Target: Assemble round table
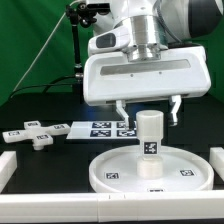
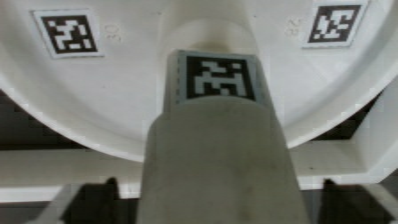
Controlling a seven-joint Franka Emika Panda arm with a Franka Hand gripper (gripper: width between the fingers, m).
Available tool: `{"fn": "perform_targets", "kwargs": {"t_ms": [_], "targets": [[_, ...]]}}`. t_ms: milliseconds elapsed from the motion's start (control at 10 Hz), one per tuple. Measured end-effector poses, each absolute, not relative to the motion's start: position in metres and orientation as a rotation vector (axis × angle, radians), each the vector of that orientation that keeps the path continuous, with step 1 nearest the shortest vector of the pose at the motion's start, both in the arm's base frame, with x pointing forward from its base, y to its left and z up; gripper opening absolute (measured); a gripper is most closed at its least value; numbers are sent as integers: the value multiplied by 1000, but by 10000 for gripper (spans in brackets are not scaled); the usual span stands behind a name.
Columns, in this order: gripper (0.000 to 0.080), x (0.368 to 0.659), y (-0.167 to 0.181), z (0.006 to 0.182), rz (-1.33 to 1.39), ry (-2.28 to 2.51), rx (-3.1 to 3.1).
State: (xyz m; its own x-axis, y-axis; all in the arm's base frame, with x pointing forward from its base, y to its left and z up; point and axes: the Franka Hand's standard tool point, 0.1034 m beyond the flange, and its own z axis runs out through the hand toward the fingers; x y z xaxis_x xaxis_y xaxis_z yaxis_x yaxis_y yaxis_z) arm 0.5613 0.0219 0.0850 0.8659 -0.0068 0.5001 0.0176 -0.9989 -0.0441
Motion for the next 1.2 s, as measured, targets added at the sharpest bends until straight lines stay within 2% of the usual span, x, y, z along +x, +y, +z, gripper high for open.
{"fn": "perform_targets", "kwargs": {"t_ms": [100,400,800,1000,1200], "targets": [[627,561,22,85,-799,-8,-2989],[648,562,18,89,-794,-7,-2989],[649,568,12,118,-798,-15,-2979],[649,564,17,110,-740,-16,-2971],[649,564,16,110,-739,-15,-2971]]}}
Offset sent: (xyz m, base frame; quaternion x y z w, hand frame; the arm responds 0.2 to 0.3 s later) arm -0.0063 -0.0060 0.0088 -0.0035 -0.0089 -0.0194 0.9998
